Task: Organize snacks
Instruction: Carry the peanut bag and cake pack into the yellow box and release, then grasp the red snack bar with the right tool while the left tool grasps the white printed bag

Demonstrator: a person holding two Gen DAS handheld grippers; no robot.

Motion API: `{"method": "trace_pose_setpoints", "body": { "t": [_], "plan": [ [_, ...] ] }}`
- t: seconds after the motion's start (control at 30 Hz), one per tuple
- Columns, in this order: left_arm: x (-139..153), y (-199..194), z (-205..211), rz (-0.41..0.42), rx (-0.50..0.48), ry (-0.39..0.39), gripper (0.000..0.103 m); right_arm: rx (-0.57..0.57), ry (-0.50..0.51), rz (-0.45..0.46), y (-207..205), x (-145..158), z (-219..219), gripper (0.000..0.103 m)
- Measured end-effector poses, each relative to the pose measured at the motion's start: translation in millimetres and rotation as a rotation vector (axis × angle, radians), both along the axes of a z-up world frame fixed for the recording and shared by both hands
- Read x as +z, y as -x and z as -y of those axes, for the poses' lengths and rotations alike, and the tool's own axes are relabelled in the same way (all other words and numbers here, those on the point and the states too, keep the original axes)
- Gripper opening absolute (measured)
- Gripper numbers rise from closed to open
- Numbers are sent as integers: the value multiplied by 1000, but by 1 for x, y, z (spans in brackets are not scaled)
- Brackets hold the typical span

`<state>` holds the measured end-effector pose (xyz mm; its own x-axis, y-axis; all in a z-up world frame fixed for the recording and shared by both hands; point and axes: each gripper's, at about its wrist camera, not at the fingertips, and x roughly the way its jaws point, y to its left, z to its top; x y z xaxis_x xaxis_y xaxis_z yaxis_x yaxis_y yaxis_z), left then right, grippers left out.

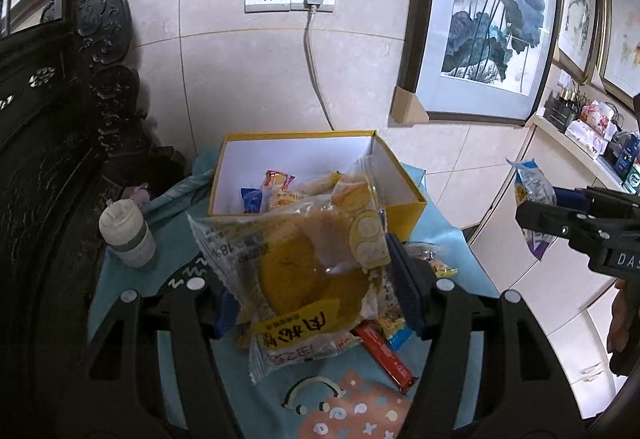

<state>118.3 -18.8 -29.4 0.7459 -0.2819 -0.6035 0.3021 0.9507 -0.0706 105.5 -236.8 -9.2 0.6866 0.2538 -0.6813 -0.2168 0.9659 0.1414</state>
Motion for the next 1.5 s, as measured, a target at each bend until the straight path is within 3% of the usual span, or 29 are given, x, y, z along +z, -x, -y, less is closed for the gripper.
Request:
{"method": "trace_pose_setpoints", "body": {
  "t": [0.27,0.43,0.47,0.5,0.53,0.57,0.63,0.7,0.77,1.07,1.23,1.4,1.5],
  "plan": [
    [31,-61,19,67,-13,-31,65,21,34,49,-56,29,-8,50],
    [58,-117,33,123,0,-62,67,-6,48,64,-121,47,-9,50],
    [62,-133,39,136,2,-81,72,-11,45,58,-136,48,-9,51],
    [63,-149,42,143,5,-93,87,-7,26,33,-160,47,-8,54],
    [63,-163,43,149,27,-91,91,-6,14,14,-177,46,-6,58],
    [59,-180,39,140,80,-89,99,-20,13,2,-191,43,-4,69],
    [46,-197,28,78,119,-53,101,-57,37,-34,-209,31,2,70],
    [25,-198,13,38,146,-41,101,-53,38,-55,-205,16,5,70],
    [-3,-188,4,18,143,-79,101,-40,78,-82,-192,-8,4,70],
    [-135,-112,-16,-191,143,-108,101,102,133,-385,-72,-165,-39,70],
    [-165,-89,-7,-224,122,-135,101,157,201,-456,-32,-206,-65,70],
    [-177,-86,8,-177,106,-170,101,149,219,-491,-31,-226,-76,70],
    [-188,-88,18,-200,91,-201,101,154,259,-509,-32,-240,-86,66]
  ]
}}
